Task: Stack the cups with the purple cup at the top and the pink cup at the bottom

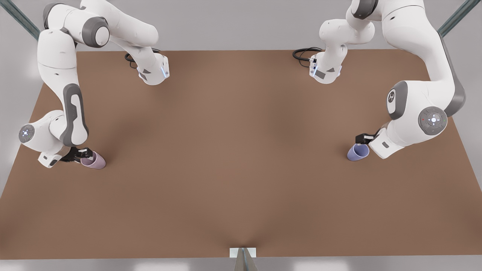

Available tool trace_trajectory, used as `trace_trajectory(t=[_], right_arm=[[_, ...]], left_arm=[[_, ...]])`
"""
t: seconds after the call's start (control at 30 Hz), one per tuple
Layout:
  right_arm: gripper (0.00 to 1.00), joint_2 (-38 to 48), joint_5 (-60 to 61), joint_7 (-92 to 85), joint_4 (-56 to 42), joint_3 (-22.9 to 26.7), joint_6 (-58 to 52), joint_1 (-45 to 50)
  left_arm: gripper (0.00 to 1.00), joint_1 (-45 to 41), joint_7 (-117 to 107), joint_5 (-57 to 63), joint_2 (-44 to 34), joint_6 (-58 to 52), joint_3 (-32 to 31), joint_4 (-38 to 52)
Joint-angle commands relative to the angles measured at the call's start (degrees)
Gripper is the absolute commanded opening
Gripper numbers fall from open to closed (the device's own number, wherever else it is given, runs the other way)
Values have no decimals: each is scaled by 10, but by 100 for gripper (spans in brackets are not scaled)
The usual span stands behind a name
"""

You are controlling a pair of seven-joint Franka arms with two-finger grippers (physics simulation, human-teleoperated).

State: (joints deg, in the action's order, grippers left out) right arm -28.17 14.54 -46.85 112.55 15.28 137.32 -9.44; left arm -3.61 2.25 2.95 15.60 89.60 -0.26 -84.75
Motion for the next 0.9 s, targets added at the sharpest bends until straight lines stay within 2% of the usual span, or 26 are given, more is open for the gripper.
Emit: trace_trajectory(t=[0.0, 0.07, 0.1, 0.17, 0.33, 0.43, 0.5, 0.57, 0.6, 0.67, 0.7, 0.8, 0.87], right_arm=[[60, -2, 0, -41, 1, 0, 20, 0], [44, -1, 3, -40, 8, 0, 20, 3], [31, 0, 3, -40, 8, 0, 17, 5], [21, 0, 4, -39, 9, -1, 16, 6], [21, 21, 0, -23, 2, -18, 8, 8], [21, 71, -48, 85, -10, -35, -62, 37], [21, 107, -51, 189, -12, -84, -129, 47], [21, 128, -51, 304, -16, -99, -161, 97], [21, 131, -51, 360, -32, -126, -185, 105], [21, 130, -53, 504, -61, -217, -203, 105], [21, 124, -57, 561, -71, -249, -202, 114], [21, 73, -52, 723, -164, -255, -220, 211], [21, -11, -52, 842, -298, -255, -267, 274]], left_arm=[[100, 0, 0, 0, 0, 0, 0, 0], [100, 0, 0, 0, -1, 0, 0, 0], [100, 0, 0, 0, 0, -1, 0, 0], [100, 0, 0, 0, 0, -1, 0, 0], [100, 0, 0, 0, -1, -1, 0, 1], [100, 0, 1, 0, -1, -1, 1, 1], [100, 1, 2, 0, -1, -1, 4, 1], [100, 1, 2, 0, 3, -1, 6, 1], [100, 1, 2, 0, 3, -1, 6, 1], [100, 1, 2, -1, 4, 0, 6, 1], [100, 1, 2, 0, 4, 0, 6, 1], [100, 1, 2, -1, 6, 2, 6, 1], [100, 1, 2, -1, 6, 5, 6, 1]])
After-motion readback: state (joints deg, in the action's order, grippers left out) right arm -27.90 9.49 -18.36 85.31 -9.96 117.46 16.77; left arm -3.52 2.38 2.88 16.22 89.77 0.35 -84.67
